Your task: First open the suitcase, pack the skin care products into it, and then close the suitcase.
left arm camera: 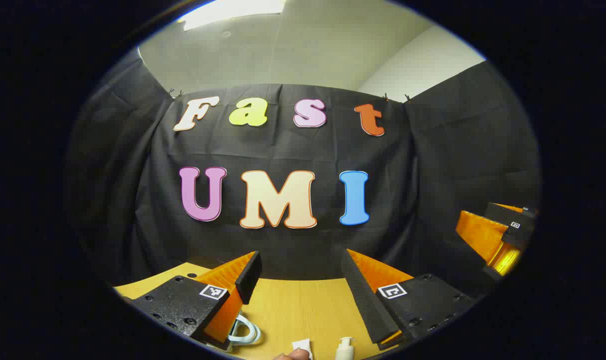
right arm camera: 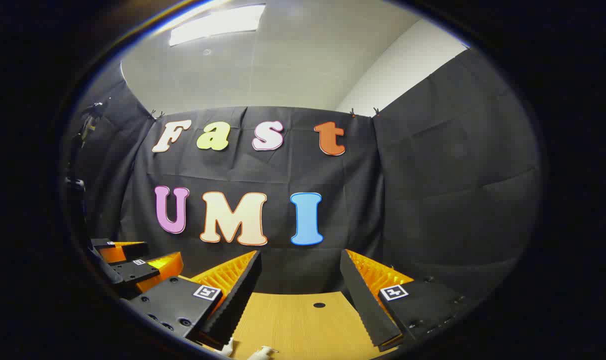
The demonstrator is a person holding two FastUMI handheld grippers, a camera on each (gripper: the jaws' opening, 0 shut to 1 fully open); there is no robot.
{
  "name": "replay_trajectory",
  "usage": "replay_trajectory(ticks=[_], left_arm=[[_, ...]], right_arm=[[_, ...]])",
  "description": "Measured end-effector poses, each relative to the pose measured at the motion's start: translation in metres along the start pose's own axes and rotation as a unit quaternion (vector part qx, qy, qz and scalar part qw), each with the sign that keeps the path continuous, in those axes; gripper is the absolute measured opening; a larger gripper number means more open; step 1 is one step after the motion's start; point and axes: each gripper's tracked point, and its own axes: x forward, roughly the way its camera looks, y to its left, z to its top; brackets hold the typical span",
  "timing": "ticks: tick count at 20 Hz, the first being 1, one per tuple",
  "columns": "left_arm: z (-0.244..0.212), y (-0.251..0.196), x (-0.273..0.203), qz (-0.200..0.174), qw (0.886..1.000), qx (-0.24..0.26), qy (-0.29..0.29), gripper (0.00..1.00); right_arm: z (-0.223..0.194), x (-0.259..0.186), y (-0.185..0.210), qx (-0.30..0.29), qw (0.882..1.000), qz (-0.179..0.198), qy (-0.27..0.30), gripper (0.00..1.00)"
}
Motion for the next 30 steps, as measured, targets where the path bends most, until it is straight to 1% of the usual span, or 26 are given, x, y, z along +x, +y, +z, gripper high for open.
replay_trajectory(ticks=[5, 10, 13, 18, 20, 24, 25, 27, 28, 29, 30], left_arm=[[0.0, -0.003, 0.0, -0.003, 1.0, -0.003, 0.002, 0.93], [-0.004, -0.005, 0.002, -0.005, 1.0, 0.001, 0.004, 0.93], [-0.006, -0.002, 0.003, -0.001, 1.0, 0.002, 0.005, 0.93], [-0.021, 0.007, 0.005, 0.005, 1.0, 0.021, 0.017, 0.93], [-0.039, 0.011, 0.006, 0.007, 0.999, 0.026, 0.04, 0.93], [-0.077, 0.034, 0.009, 0.034, 0.994, 0.043, 0.091, 0.96], [-0.087, 0.039, 0.01, 0.038, 0.993, 0.048, 0.105, 0.97], [-0.115, 0.044, 0.011, 0.036, 0.988, 0.058, 0.14, 0.96], [-0.13, 0.048, 0.012, 0.036, 0.985, 0.06, 0.157, 0.96], [-0.143, 0.053, 0.011, 0.039, 0.982, 0.059, 0.172, 0.96], [-0.156, 0.057, 0.012, 0.042, 0.98, 0.058, 0.188, 0.96]], right_arm=[[-0.008, 0.002, 0.002, 0.001, 1.0, 0.002, 0.013, 0.99], [-0.005, 0.001, 0.002, -0.005, 1.0, 0.001, 0.006, 1.0], [-0.009, 0.001, 0.005, -0.004, 1.0, 0.006, 0.011, 0.99], [-0.014, 0.002, 0.009, 0.0, 1.0, 0.014, 0.012, 1.0], [-0.02, 0.0, 0.009, 0.003, 1.0, 0.017, 0.016, 1.0], [-0.044, -0.002, 0.005, 0.005, 0.999, 0.019, 0.044, 0.99], [-0.05, -0.002, 0.004, 0.005, 0.998, 0.019, 0.052, 0.99], [-0.062, -0.004, 0.003, 0.002, 0.997, 0.019, 0.069, 0.99], [-0.067, -0.005, 0.003, 0.0, 0.997, 0.019, 0.077, 0.96], [-0.071, -0.006, 0.004, -0.003, 0.996, 0.02, 0.083, 0.99], [-0.074, -0.008, 0.004, -0.008, 0.996, 0.02, 0.088, 0.99]])
